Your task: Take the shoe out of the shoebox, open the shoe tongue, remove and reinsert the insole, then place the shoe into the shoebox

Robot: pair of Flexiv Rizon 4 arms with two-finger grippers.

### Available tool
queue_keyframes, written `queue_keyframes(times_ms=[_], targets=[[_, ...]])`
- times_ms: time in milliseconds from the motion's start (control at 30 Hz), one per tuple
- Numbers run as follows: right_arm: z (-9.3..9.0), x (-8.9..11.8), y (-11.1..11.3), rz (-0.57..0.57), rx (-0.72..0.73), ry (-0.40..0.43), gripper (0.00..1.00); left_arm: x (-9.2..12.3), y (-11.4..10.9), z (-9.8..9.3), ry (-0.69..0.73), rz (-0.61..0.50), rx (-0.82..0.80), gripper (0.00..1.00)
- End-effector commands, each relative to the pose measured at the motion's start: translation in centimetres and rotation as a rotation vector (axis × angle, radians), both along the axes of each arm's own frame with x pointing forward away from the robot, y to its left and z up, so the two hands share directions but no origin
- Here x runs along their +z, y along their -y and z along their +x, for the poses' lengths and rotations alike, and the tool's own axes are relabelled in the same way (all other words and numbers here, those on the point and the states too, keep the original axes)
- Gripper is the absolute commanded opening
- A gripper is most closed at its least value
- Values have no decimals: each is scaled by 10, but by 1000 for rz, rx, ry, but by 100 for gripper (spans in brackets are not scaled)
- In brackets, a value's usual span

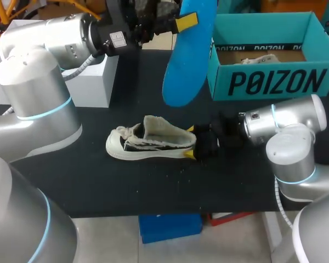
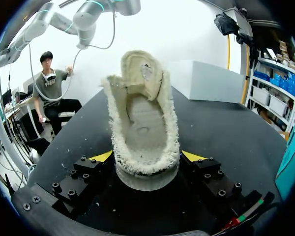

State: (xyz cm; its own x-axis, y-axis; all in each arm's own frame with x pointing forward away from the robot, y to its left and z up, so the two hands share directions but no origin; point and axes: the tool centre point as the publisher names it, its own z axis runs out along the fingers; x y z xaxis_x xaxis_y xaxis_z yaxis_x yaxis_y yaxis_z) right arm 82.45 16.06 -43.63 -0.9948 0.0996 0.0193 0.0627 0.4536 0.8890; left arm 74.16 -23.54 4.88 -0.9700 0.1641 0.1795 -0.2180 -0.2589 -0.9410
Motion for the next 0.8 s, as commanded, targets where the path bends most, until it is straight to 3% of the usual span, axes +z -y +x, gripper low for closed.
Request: queue_keyframes(times_ms=[33, 67, 100, 133, 167, 433, 800], targets=[[2, 1, 3, -11, 5, 8, 22, -1, 1, 0, 2, 0, -2, 0], [3, 5, 6, -10, 6, 17, 27, -1, 1, 0, 2, 0, -2, 0], [4, 9, 10, -18, 4, 27, 40, -1, 1, 0, 2, 0, -2, 0], [6, 14, 14, -40, 14, 39, 94, -1, 1, 0, 2, 0, -2, 0], [7, 19, 18, -70, 31, 51, 100, -1, 1, 0, 2, 0, -2, 0], [12, 68, 45, -377, 230, 121, 100, -1, 1, 0, 2, 0, -2, 0], [19, 101, 36, -783, 343, 122, 100, -1, 1, 0, 2, 0, -2, 0]])
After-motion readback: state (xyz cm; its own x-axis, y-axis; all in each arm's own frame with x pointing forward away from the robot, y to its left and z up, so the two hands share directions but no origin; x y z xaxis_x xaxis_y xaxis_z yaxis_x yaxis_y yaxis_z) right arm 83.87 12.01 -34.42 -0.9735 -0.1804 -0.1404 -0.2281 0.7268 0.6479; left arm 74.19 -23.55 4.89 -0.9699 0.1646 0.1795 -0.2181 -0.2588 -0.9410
